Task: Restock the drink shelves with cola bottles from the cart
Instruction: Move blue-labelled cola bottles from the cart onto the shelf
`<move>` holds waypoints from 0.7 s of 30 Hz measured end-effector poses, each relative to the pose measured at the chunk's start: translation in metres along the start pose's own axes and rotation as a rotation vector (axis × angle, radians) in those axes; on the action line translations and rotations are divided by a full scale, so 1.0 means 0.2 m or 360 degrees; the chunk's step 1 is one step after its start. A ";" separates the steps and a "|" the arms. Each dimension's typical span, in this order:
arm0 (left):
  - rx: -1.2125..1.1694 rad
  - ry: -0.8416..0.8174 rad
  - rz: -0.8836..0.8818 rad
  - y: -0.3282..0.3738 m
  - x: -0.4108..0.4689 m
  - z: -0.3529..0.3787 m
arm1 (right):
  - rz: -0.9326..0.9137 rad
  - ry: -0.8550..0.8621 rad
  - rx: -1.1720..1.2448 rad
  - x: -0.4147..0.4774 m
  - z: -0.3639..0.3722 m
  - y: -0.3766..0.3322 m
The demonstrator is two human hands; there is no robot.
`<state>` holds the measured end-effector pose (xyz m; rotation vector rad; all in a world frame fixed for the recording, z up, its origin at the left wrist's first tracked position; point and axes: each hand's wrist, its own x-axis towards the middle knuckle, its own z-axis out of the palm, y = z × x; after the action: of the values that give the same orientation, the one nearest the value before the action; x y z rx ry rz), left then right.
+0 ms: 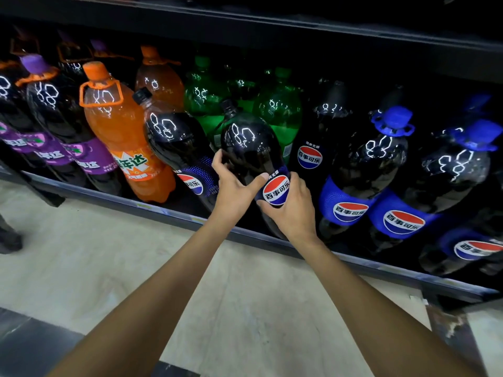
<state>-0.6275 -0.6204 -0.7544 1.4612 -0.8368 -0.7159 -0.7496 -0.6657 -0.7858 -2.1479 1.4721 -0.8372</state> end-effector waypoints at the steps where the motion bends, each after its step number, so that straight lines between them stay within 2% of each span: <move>1: 0.0016 -0.0002 -0.0006 0.00 0.00 0.02 | 0.0015 0.0024 0.0016 -0.01 -0.01 0.01; 8: 0.0206 -0.0018 0.0188 0.04 -0.04 0.20 | 0.0175 0.0133 0.0195 -0.10 -0.04 0.04; 13: 0.0382 -0.0226 0.0391 0.06 -0.10 0.26 | 0.0214 0.0059 0.0211 -0.18 -0.08 0.13; 21: 0.0397 -0.0375 0.0358 0.07 -0.12 0.20 | 0.0158 0.0008 0.0175 -0.25 -0.10 0.18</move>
<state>-0.6745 -0.6222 -0.7449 1.4886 -1.2883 -0.6369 -0.8020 -0.6313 -0.8057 -1.9779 1.4863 -0.8678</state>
